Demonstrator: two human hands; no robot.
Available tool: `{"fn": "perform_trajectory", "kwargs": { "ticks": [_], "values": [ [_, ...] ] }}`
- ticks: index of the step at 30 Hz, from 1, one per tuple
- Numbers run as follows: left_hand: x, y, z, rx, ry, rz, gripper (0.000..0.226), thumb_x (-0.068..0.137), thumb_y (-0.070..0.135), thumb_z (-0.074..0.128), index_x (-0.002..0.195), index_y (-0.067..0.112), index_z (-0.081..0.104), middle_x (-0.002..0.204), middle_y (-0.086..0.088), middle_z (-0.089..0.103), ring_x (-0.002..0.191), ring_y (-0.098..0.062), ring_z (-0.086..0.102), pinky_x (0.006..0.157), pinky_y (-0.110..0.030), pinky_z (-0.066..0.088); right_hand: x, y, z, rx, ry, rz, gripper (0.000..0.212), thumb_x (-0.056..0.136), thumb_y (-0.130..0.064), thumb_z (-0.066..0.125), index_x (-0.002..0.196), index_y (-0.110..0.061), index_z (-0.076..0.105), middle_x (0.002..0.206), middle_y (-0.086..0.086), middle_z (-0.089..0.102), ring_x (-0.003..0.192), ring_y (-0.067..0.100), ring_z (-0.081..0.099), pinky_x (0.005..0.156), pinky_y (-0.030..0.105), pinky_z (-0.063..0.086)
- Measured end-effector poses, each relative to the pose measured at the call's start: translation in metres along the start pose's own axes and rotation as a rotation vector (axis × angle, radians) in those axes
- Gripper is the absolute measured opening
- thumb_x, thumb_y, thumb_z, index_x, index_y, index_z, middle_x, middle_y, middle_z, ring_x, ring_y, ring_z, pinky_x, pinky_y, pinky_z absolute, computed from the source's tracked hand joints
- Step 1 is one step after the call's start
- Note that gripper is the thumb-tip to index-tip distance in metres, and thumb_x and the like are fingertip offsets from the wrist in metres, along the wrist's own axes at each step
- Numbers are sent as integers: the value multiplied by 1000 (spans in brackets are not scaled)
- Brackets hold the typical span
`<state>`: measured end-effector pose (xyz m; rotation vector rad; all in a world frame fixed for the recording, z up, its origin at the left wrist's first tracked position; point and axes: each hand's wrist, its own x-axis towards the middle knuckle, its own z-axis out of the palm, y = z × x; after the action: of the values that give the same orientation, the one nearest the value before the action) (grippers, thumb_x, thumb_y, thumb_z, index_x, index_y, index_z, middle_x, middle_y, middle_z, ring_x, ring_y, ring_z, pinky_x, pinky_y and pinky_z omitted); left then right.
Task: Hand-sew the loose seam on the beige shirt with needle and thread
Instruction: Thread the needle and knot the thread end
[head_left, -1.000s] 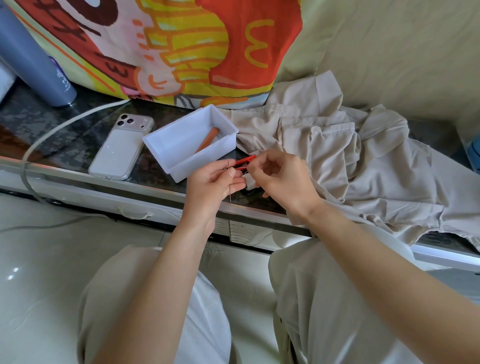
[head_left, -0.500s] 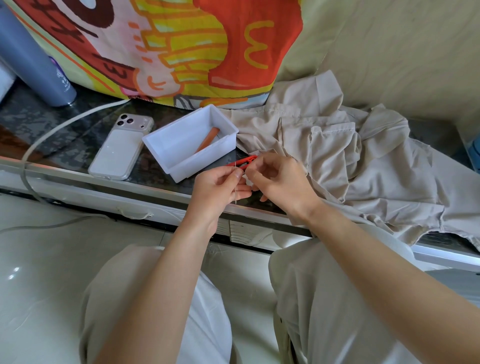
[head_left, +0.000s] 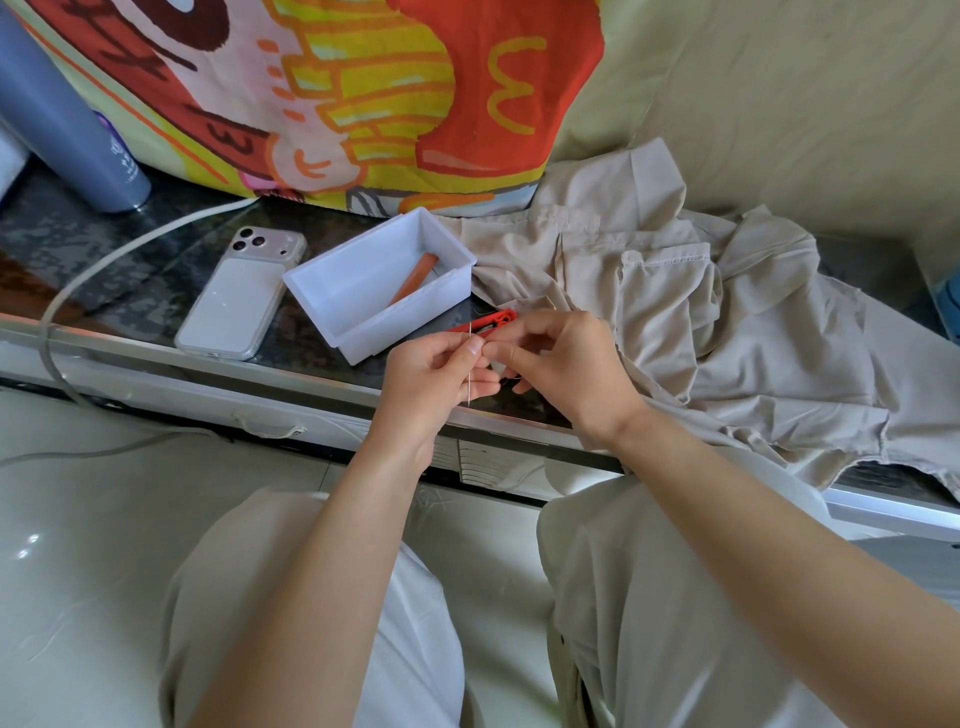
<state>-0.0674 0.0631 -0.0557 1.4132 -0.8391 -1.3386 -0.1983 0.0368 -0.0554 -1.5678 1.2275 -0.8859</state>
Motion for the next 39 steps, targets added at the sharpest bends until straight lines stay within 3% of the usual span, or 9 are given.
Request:
{"fn": "perform_trajectory", "kwargs": {
  "ticks": [4,8,13,17,21,31,39],
  "values": [
    [-1,0,-2,-41,29,21,14,91,7,59,84,16,67,69,1,69,68,-10,69,64,-20,55,0,-3,0,-22,68,-1,8,85,-13,69,78,-17,72,70,-5,68,65,18,65,53,21,52],
    [-2,0,-2,-64,55,47,14,90,8,62,86,21,67,71,5,73,78,-10,71,73,-19,56,0,-8,-1,118,124,57,11,88,-9,62,80,-14,69,71,0,68,64,10,65,51,18,47],
    [-3,1,-1,-152,37,47,8,89,5,61,85,11,64,73,-1,73,80,-15,71,73,-22,56,-2,-13,-1,307,142,121,10,91,-7,59,85,-6,67,78,6,70,66,9,67,51,19,48],
    [-3,0,2,-175,-2,49,7,89,3,60,86,7,65,77,-4,73,80,-17,71,73,-23,56,-4,-13,1,349,129,147,11,91,-6,58,85,-6,67,85,16,71,73,23,69,54,23,51],
    [-1,-1,5,-171,-6,39,8,90,5,59,88,5,67,78,-8,71,80,-18,70,74,-24,56,-4,-12,3,353,127,144,8,90,-5,59,86,-2,66,83,21,68,69,19,66,55,24,53],
    [-1,0,5,-181,-25,32,10,89,4,58,88,6,69,79,-10,72,80,-21,70,74,-26,56,-6,-13,4,347,152,114,9,89,-4,59,84,-4,66,78,15,68,68,15,65,58,25,53],
    [-2,2,4,-198,-5,19,9,87,2,60,85,6,68,76,-9,71,77,-18,70,72,-22,55,-8,-14,6,304,156,79,15,87,-3,59,78,-11,66,80,14,69,79,32,67,61,30,57]
  ]
}}
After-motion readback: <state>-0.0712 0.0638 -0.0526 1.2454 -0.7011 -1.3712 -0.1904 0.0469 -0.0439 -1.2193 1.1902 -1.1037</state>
